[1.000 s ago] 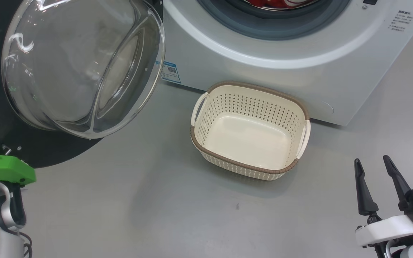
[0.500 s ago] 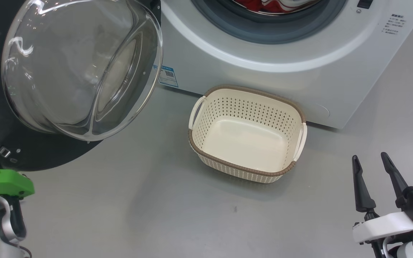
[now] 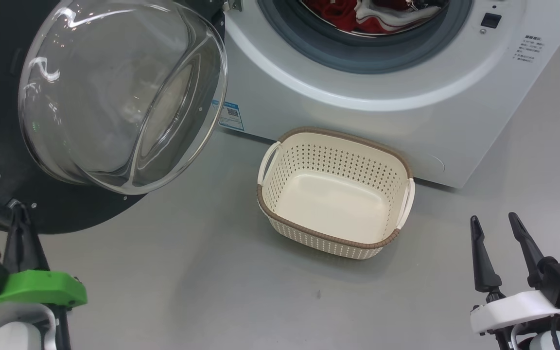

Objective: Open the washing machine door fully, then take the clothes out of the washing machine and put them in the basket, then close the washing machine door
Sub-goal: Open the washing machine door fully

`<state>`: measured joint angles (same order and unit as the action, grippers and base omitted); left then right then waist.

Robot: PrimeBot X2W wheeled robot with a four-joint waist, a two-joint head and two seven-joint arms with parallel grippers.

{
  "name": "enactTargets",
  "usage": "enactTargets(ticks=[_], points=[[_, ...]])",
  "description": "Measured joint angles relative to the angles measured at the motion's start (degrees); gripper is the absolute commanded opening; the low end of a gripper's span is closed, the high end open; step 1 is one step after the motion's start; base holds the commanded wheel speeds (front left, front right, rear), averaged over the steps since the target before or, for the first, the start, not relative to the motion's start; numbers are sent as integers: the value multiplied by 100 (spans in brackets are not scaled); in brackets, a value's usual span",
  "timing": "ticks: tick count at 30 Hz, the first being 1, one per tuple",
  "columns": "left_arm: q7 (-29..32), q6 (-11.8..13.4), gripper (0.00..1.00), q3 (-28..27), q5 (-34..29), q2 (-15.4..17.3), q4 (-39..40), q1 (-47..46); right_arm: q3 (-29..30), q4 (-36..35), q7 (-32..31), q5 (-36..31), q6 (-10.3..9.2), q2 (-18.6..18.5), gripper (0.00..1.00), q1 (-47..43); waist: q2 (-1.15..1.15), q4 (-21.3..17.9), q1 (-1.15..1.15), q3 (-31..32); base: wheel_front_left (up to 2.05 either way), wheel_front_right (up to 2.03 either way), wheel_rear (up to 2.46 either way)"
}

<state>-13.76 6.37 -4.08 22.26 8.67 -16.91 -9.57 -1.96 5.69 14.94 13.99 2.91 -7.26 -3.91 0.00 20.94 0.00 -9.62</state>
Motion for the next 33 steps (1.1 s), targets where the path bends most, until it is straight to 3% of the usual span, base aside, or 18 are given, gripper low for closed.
enactTargets(ticks=[12, 13, 15, 16, 17, 18, 19, 33], points=[[-1, -168, 0, 811, -334, -265, 603, 693, -103, 143, 0, -1, 56, 100, 100, -4, 0, -102, 0, 241, 0, 0, 0], [-1, -196, 5, 876, -355, -277, 644, 730, -121, 157, 0, -1, 56, 115, 100, -4, 0, -126, 0, 262, 0, 0, 0], [0, -269, 22, 1016, -392, -285, 712, 775, -125, 168, 0, -1, 56, 142, 100, -4, 0, -175, 0, 308, 0, 0, 0], [1, -283, 39, 1079, -403, -296, 737, 800, -133, 178, 0, -1, 56, 148, 100, -4, 0, -203, 0, 331, 0, 0, 0], [19, -364, 78, 1246, -431, -305, 786, 857, -137, 201, 0, -1, 56, 162, 100, -5, 0, -262, 0, 382, 0, 0, 0], [48, -374, 95, 1329, -434, -321, 817, 885, -141, 215, 0, -1, 56, 170, 100, -7, 0, -294, 0, 406, 0, 0, 0], [69, -409, 100, 1405, -456, -339, 833, 906, -144, 222, 0, -2, 56, 179, 100, -8, 0, -327, 0, 430, 0, 0, 0], [331, -457, 100, 1596, -616, -357, 1001, 1118, -339, 366, 0, -102, 56, 223, 100, -38, 0, -899, 0, 751, 0, 0, 0]])
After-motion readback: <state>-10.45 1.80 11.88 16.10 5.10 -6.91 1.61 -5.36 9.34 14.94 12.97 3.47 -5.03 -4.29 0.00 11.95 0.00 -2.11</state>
